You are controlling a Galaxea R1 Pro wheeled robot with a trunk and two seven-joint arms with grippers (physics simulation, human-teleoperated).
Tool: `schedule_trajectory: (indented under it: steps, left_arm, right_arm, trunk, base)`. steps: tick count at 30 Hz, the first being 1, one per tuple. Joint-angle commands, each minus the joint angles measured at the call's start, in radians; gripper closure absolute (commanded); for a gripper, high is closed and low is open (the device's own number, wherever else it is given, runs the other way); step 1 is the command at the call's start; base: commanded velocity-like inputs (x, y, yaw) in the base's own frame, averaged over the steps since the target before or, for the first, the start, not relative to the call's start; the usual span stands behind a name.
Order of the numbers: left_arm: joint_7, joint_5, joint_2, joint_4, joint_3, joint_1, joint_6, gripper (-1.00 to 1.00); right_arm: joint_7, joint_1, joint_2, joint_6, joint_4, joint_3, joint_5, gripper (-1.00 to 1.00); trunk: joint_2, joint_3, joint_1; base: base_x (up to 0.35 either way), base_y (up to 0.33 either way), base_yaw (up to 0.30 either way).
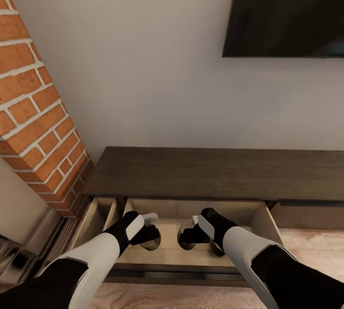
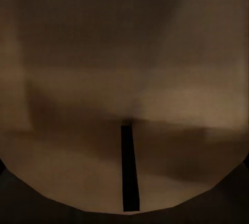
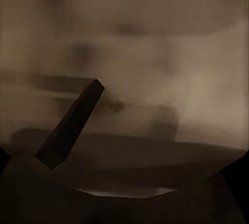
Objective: Place each of the two pumpkins and all three candles from the living room inside a cabinet in the living room (use any cabinet), then make sure every cabinet is closed, and position the cauldron so it is next to a table in the living room.
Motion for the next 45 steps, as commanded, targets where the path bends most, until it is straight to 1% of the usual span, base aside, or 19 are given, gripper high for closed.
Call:
schedule_trajectory:
  steps: [1,6,8,9,11,16,20,27,28,32,33,41,45]
  left_arm:
    - [0.007,0.009,0.000,-0.002,-0.005,0.000,0.004,1.00]
    - [0.007,0.009,0.000,-0.002,-0.005,0.000,-0.003,1.00]
    - [0.007,0.010,0.000,0.001,-0.005,0.000,-0.031,1.00]
    - [0.007,0.009,0.000,0.010,-0.005,0.000,-0.061,1.00]
    - [0.007,0.009,0.000,0.030,-0.006,0.000,-0.092,1.00]
    - [0.007,0.008,0.000,0.048,-0.007,0.000,-0.123,1.00]
    - [0.007,0.008,0.000,0.052,-0.007,0.000,-0.127,1.00]
    - [0.006,0.008,0.000,0.052,-0.007,0.000,-0.128,1.00]
    - [0.001,0.008,0.000,0.052,-0.007,0.000,-0.128,1.00]
    - [-0.064,0.008,0.000,0.052,-0.008,0.000,-0.128,1.00]
    - [-0.071,0.008,0.000,0.052,-0.008,0.000,-0.128,1.00]
    - [-0.079,0.008,0.000,0.052,-0.008,0.000,-0.126,1.00]
    - [-0.079,0.008,0.000,0.052,-0.008,0.000,-0.126,1.00]
  right_arm:
    - [-0.004,-0.001,0.000,0.003,-0.001,0.005,-0.007,1.00]
    - [-0.004,-0.001,0.000,0.003,-0.001,0.005,-0.007,1.00]
    - [-0.004,-0.001,0.000,0.002,-0.001,0.005,-0.007,1.00]
    - [-0.004,-0.001,0.000,0.002,-0.001,0.005,-0.007,1.00]
    - [-0.004,-0.001,0.000,0.002,-0.001,0.005,-0.007,1.00]
    - [-0.004,-0.001,0.000,0.001,-0.001,0.005,-0.007,1.00]
    - [-0.004,-0.001,0.000,0.000,-0.001,0.005,-0.006,1.00]
    - [-0.004,-0.001,0.000,-0.001,-0.001,0.005,-0.006,1.00]
    - [-0.004,-0.001,0.000,-0.001,-0.001,0.005,-0.006,1.00]
    - [-0.004,-0.001,0.000,-0.001,-0.001,0.005,-0.006,1.00]
    - [-0.004,-0.001,0.000,-0.001,-0.001,0.005,-0.006,1.00]
    - [-0.003,0.001,0.000,-0.001,-0.001,0.007,-0.006,1.00]
    - [-0.003,0.001,0.000,-0.001,-0.001,0.006,-0.006,1.00]
  trunk:
    - [0.000,-0.002,0.000]
    - [0.000,-0.010,0.000]
    - [0.000,-0.014,0.000]
    - [0.000,-0.015,0.000]
    - [0.000,-0.018,0.000]
    - [0.000,-0.026,0.000]
    - [0.000,-0.032,0.000]
    - [0.000,-0.033,0.000]
    - [0.000,-0.033,0.000]
    - [0.000,-0.033,0.000]
    - [0.000,-0.033,0.000]
    - [0.000,-0.034,0.000]
    - [0.000,-0.039,0.000]
  base:
    - [0.000,0.000,0.000]
    - [0.000,0.000,0.000]
    - [0.000,0.000,0.000]
    - [0.000,0.000,0.000]
    - [0.000,0.000,0.000]
    - [0.000,0.000,0.000]
    - [0.000,0.000,0.000]
    - [0.000,0.000,0.000]
    - [0.000,0.000,0.000]
    - [0.000,0.000,0.000]
    - [0.000,0.000,0.000]
    - [0.000,0.000,0.000]
    - [0.000,0.000,0.044]
